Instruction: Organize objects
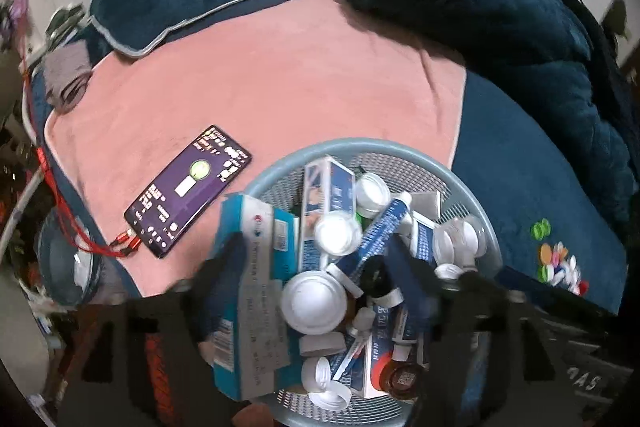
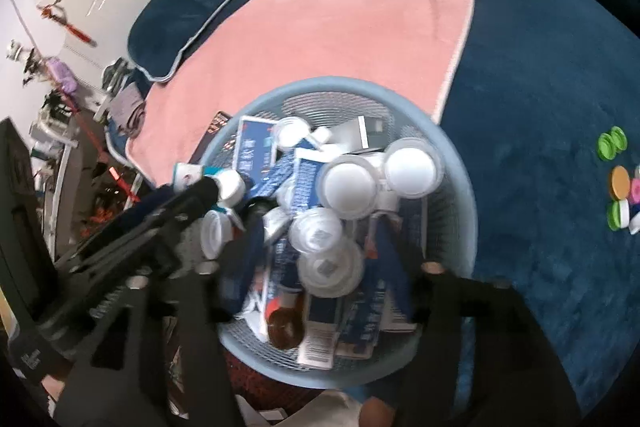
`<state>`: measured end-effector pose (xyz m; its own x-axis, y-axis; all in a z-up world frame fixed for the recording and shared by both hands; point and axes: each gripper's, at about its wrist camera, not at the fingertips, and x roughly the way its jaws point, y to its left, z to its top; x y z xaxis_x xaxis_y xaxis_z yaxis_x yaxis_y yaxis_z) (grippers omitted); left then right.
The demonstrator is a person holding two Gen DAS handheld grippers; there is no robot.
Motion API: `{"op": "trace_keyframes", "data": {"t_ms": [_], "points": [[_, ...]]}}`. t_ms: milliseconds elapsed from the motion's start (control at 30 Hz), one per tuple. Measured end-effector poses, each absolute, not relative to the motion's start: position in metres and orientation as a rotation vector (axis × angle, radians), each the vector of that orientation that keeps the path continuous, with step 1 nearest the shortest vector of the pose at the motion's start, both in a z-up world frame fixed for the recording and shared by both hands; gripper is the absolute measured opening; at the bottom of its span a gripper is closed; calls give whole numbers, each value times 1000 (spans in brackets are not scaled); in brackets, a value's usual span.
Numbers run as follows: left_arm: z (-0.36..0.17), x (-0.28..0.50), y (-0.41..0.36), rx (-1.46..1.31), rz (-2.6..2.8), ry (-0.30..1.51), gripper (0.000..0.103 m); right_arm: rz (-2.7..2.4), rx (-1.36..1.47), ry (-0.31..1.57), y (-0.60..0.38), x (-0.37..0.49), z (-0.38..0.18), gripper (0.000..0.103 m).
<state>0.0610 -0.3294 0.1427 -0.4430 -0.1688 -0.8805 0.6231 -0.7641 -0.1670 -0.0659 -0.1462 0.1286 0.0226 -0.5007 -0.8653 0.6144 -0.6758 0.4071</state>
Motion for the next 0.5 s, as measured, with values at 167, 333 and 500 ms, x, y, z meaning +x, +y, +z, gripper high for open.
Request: {"op": "trace_keyframes", "data": {"t_ms": [167, 333, 500], "points": [[144, 68, -334, 1280, -2205, 675, 102, -1804, 1520, 109, -135, -75, 127, 103], [141, 66, -327, 1317, -2187, 580, 102, -1826, 1526, 149, -133, -75, 126, 103], [141, 65, -326, 1323, -2187, 566, 102, -1829, 1529, 157, -132, -75, 126, 103]]}}
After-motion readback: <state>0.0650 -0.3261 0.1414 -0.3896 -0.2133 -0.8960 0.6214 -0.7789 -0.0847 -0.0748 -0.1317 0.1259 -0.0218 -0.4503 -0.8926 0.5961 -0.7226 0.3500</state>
